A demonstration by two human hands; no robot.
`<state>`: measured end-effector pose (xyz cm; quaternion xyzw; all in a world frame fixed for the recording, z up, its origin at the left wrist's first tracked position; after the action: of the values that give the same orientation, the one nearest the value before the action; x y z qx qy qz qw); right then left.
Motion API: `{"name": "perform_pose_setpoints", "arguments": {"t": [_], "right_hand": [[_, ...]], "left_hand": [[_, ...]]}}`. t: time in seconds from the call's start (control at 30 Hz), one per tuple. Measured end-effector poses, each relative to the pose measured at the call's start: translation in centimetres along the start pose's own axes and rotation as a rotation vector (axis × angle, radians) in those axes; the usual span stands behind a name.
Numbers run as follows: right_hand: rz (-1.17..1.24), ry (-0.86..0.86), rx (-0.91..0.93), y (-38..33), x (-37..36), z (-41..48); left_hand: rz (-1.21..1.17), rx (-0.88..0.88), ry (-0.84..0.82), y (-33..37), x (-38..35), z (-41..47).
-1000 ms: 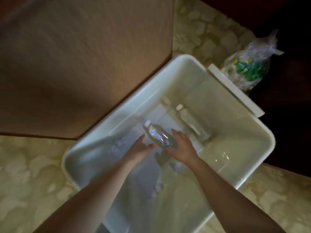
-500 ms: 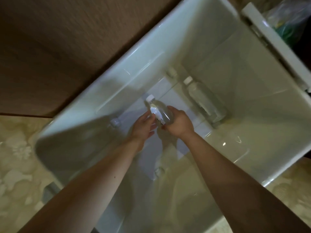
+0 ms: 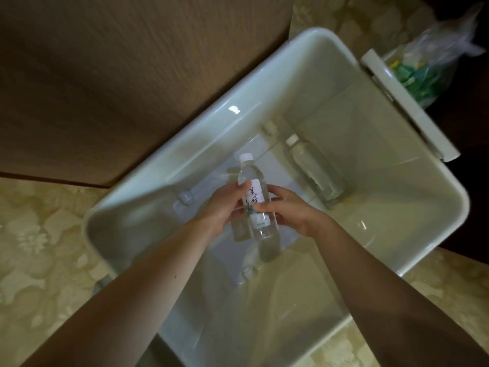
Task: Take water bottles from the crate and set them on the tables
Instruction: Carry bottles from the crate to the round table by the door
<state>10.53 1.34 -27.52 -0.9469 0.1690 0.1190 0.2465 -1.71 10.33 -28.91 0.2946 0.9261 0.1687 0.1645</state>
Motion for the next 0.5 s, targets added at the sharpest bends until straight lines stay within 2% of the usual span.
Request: {"name": "perform_pose_setpoints", "arguments": {"t": [0.13,0.27,0.33,0.43,0.5], "right_hand": [[0.0,-0.103,-0.004,-0.3,-0.3,-1.6],[-0.21,-0.002,-0.019,-1.0,1.0,-2.4],[-0.303,0.214,0.084,-1.7,2.8,-2.1],[-0.471,0.643,0.257,-2.7,6.2,-1.9],[-0.662,0.813,0.283,-2.9,7.8,-1.3]], "left_hand": [[-0.024,-0.033,-0.081,0.7,-0.6,-0.9],[-0.02,-0.083,-0.097,0.8,-1.0,-0.8],[0.007,-0.105,-0.072,0.9,-1.1,-0.3],[0.013,-0.107,-0.04,0.7,-1.1,0.7],[-0.002,-0.107,-0.028,0.4,-0.9,1.3]]}}
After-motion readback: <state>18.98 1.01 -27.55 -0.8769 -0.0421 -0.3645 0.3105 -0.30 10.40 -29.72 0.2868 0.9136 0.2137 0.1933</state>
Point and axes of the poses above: each hand's wrist, its own z-axis towards the middle knuckle, its own x-axis out of the back of the hand, y = z × x, the point moved 4 cm from there along z, towards the middle knuckle, and after that the axes turned 7 degrees about -y, right-handed, at the moved point
